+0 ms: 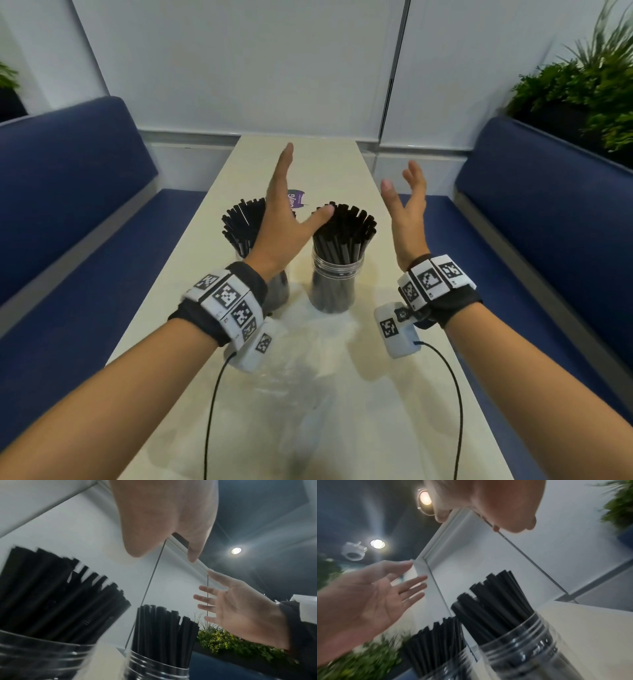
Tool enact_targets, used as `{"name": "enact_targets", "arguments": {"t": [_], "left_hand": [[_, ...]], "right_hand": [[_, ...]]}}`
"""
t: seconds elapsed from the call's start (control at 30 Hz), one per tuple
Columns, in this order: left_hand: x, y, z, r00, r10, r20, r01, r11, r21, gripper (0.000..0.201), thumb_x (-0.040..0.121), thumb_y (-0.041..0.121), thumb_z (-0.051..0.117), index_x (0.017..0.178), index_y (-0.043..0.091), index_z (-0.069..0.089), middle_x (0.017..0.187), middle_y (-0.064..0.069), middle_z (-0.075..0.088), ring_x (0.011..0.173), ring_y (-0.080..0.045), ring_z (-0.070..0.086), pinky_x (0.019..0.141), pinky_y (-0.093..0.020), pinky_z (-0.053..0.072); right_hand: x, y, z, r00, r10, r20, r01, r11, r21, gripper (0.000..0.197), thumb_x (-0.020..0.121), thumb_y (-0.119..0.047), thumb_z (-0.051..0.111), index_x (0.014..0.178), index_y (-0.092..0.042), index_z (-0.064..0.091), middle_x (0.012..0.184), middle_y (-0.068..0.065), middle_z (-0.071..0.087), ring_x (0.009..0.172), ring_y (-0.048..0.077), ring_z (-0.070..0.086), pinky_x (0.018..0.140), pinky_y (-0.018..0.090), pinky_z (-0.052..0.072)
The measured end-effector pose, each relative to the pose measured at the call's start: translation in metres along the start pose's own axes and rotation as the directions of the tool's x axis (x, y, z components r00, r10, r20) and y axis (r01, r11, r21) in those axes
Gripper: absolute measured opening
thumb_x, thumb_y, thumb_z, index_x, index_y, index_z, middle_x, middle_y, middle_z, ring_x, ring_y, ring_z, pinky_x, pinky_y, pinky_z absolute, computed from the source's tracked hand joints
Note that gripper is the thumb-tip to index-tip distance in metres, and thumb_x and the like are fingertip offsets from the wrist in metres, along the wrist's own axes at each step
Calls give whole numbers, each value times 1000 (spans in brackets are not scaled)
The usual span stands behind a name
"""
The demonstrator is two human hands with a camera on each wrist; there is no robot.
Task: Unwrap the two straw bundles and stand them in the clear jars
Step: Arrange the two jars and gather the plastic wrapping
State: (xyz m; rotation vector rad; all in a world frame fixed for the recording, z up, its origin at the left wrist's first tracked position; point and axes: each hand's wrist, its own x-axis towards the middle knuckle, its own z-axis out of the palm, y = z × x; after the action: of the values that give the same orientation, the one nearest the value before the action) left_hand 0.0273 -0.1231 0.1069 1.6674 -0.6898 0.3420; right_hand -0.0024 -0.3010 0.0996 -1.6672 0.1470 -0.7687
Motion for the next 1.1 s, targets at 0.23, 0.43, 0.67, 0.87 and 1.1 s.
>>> {"name": "enact_targets", "arguments": {"t": [0.23,0.43,0.67,0.87,1.1], "left_hand": [[-73,-2,-81,964,13,264,-75,971,226,14,84,23,56,88,36,59,85,21,66,80,-2,61,72,-14,48],[-101,-24,-146,676,-642,362,172,615,769,31,83,53,56,108,35,60,104,9,63,84,-7,58,73,-17,46],[-135,-50,-140,324,-835,444,200,519,831,110,65,45,80,145,44,4,139,-2,34,85,-26,63,73,-26,55],[-133,-67,-133,646,-705,292,370,624,689,59,88,21,61,141,23,37,136,-13,43,110,-29,55,87,-32,50],[-119,-27,-119,642,-730,234,754,549,-360,52,95,51,31,119,10,52,125,-5,57,118,-20,53,97,-34,47]], "right_hand": [[-83,-16,23,761,-168,627,388,892,-231,50,75,-52,56,111,-18,53,99,-13,50,97,10,48,85,21,41],[-140,5,64,270,499,824,471,677,-565,104,61,-62,70,136,-54,-1,146,-1,20,135,24,19,108,54,31],[-170,41,119,306,620,723,599,465,-652,93,67,-28,78,140,-33,22,137,18,33,125,39,35,97,54,42],[-136,24,127,659,385,646,237,709,-664,33,89,-2,46,121,-2,53,128,21,56,120,35,50,98,36,39],[-119,-36,140,929,143,341,-128,989,-67,20,78,10,50,89,-6,58,81,4,59,76,16,53,69,25,47]]}}
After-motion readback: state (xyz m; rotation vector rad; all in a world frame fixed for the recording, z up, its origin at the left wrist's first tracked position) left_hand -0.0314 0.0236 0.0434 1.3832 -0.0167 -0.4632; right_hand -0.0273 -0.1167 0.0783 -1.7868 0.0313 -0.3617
